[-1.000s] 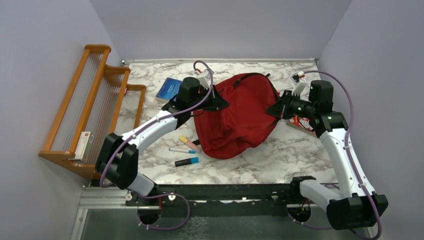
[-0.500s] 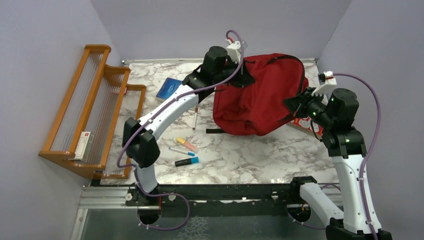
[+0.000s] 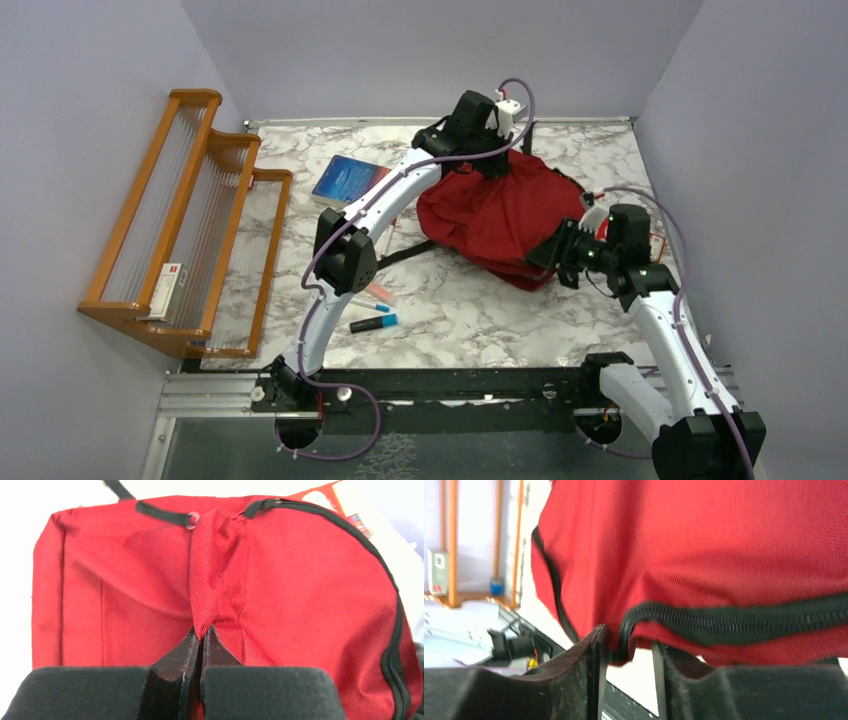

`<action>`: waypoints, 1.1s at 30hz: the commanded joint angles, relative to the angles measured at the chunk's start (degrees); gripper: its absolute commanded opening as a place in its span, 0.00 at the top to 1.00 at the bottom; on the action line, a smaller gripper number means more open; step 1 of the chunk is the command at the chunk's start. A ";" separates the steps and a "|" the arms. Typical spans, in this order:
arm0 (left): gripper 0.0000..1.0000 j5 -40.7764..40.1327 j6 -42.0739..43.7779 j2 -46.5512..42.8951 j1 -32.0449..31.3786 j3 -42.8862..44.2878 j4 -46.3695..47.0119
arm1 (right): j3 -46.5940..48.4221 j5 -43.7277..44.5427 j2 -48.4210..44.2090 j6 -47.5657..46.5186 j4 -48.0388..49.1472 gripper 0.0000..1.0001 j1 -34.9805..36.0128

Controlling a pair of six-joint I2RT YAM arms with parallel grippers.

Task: Pack the student bag
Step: Place the student bag at the center of the board.

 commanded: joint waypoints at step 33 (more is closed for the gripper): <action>0.96 -10.19 6.34 -7.90 2.77 -27.10 8.21 | 16.33 24.03 21.14 3.04 8.48 0.48 0.40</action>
